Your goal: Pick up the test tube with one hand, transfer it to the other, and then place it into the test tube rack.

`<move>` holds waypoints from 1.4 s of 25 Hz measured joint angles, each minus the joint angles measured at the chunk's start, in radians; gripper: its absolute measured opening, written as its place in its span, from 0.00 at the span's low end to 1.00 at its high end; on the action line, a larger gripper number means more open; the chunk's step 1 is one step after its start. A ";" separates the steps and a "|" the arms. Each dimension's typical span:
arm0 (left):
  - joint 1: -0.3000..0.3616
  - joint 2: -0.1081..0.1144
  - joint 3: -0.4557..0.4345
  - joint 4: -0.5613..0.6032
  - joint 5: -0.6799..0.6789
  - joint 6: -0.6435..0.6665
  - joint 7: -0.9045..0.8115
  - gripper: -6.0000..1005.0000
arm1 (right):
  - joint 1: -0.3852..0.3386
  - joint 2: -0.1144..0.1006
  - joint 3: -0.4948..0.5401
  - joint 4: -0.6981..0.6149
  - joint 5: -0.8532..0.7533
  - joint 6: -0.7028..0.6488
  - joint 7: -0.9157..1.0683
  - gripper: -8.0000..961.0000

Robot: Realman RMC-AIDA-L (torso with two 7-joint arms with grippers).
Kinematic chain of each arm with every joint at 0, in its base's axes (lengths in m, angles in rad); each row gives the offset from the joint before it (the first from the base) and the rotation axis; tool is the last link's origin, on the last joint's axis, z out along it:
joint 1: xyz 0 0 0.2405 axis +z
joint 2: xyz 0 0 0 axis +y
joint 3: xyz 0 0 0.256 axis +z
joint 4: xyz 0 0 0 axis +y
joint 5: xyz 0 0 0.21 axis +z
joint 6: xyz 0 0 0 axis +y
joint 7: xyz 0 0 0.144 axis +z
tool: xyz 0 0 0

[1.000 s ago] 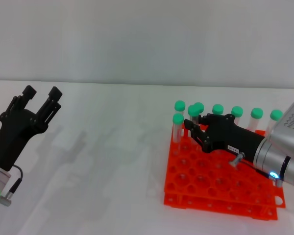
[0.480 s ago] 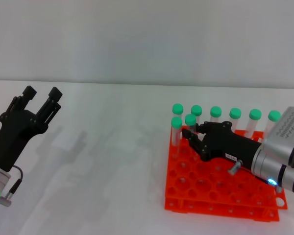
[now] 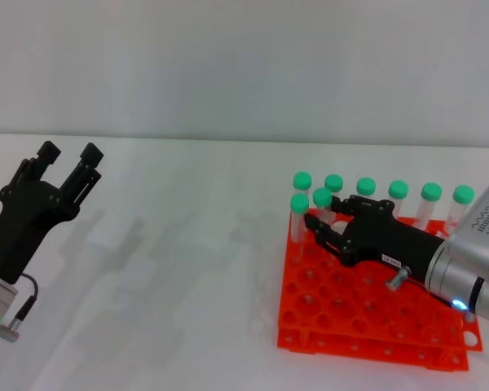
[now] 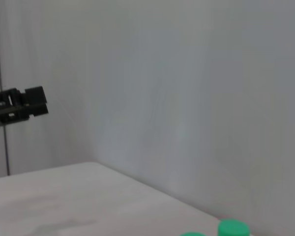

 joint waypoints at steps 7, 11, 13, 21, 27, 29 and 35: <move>-0.003 0.001 -0.001 0.000 0.000 0.000 -0.001 0.79 | -0.020 -0.008 0.006 -0.001 0.000 -0.059 0.007 0.48; -0.003 0.002 -0.003 0.000 0.000 0.000 0.001 0.79 | -0.047 -0.012 0.031 -0.002 -0.001 -0.102 0.011 0.54; -0.001 0.002 -0.003 0.000 0.000 0.000 0.003 0.79 | -0.065 -0.015 0.049 -0.002 -0.001 -0.137 0.017 0.54; 0.008 0.004 -0.005 0.007 -0.024 0.000 0.004 0.79 | -0.112 -0.047 0.073 0.009 -0.011 -0.358 0.090 0.54; 0.001 0.004 -0.005 0.010 -0.026 0.000 0.006 0.79 | -0.120 -0.031 0.122 0.033 -0.011 -0.339 0.078 0.54; 0.005 0.004 -0.006 0.010 -0.031 0.000 0.006 0.79 | -0.128 -0.022 0.170 0.045 -0.012 -0.362 0.061 0.54; 0.010 0.004 -0.009 0.010 -0.054 -0.002 0.006 0.79 | -0.182 -0.015 0.325 0.049 -0.004 -0.416 0.016 0.54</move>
